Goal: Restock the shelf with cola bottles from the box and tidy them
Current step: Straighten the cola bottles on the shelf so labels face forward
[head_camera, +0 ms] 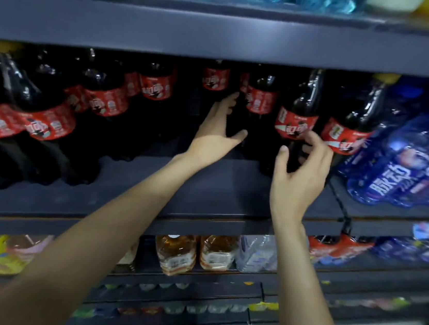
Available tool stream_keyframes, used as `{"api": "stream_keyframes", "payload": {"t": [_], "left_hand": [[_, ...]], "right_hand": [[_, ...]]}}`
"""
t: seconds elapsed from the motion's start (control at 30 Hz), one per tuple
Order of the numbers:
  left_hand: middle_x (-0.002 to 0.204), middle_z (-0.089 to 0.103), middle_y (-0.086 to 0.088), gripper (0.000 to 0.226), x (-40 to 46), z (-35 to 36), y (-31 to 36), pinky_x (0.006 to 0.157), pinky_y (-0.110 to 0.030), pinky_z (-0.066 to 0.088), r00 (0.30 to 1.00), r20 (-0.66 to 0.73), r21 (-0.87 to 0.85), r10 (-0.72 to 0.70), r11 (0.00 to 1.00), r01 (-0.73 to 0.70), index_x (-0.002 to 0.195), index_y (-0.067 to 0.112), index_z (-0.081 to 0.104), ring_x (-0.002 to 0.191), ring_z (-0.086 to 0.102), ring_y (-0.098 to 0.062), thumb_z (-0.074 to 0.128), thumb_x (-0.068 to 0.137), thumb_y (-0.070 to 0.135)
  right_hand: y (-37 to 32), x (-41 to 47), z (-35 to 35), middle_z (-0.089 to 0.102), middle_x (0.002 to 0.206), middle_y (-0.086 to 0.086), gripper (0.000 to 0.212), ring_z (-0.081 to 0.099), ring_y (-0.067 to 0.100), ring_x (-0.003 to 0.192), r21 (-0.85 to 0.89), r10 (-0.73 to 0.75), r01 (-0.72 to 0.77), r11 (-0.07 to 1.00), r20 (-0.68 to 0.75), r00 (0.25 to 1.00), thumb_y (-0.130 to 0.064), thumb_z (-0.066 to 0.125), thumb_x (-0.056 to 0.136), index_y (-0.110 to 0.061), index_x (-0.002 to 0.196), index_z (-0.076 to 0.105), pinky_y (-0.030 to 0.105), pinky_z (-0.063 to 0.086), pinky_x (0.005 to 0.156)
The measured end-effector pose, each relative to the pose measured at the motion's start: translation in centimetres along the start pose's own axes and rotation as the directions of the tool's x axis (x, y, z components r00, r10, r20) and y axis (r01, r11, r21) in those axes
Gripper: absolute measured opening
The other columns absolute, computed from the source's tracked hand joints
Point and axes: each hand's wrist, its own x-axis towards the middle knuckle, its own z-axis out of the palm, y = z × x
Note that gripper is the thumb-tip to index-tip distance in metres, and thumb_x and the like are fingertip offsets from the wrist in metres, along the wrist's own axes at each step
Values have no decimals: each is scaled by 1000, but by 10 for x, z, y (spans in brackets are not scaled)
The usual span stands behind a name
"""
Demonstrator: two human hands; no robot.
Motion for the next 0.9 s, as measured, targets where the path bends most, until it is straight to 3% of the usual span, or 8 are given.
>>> {"api": "stream_keyframes", "payload": {"t": [0.17,0.33,0.43,0.57,0.7,0.77,0.83,0.9], "left_hand": [[147,35,-15,98,34,28,-8,110,-46,36,997,-33,-97,-64,993,60,149,11,16,133,40,-28,72,70,23],[158,13,-10,99,35,36,-10,119,-40,20,997,81,-76,-19,997,25,151,12,-3,144,19,-20,68,83,8],[157,21,-7,99,22,30,0,114,-43,31,1000,19,-7,-20,1000,20,151,20,0,141,29,-20,70,82,15],[151,36,-3,100,-30,-2,0,98,-46,48,994,-110,58,-2,998,8,147,40,2,127,49,-22,74,79,30],[134,50,10,96,-90,-55,0,88,-29,53,951,-303,51,-67,995,86,144,49,11,104,57,-7,77,76,37],[128,48,19,93,-105,-79,0,86,-29,54,914,-401,77,-68,991,108,138,54,12,103,56,-6,78,74,37],[134,49,11,94,-113,-96,-7,86,-35,55,876,-474,110,-92,981,163,144,43,16,106,57,-10,78,74,38],[140,47,0,95,-122,-107,-15,86,-37,55,844,-523,142,-121,964,226,149,28,17,112,56,-16,77,76,38]], "right_hand": [[0,8,5,40,142,11,69,45,30,125,-152,148,-125,981,155,977,-18,62,86,-9,144,26,41,42,97],[-9,13,20,37,145,14,88,48,34,125,-111,205,-188,976,176,963,-6,62,85,-18,151,4,48,45,97],[-13,18,21,46,132,14,91,53,32,116,-122,244,-225,967,179,953,-2,62,85,-21,152,4,44,44,92],[-14,17,7,53,121,4,91,62,29,92,-71,211,-199,978,319,924,-8,70,81,-34,147,13,45,50,87],[-26,15,5,59,105,-3,89,51,7,63,37,133,-176,984,508,851,-15,76,77,-34,144,20,32,50,79],[-40,13,14,61,115,-3,95,57,2,78,146,89,-202,968,554,828,-15,79,74,-36,145,19,28,48,87],[-55,8,30,59,126,-2,98,60,10,100,199,69,-235,951,608,791,-16,80,72,-35,145,18,32,47,97],[-67,1,49,60,126,0,101,61,16,102,223,39,-233,946,638,769,-16,81,71,-34,146,17,37,48,97]]}}
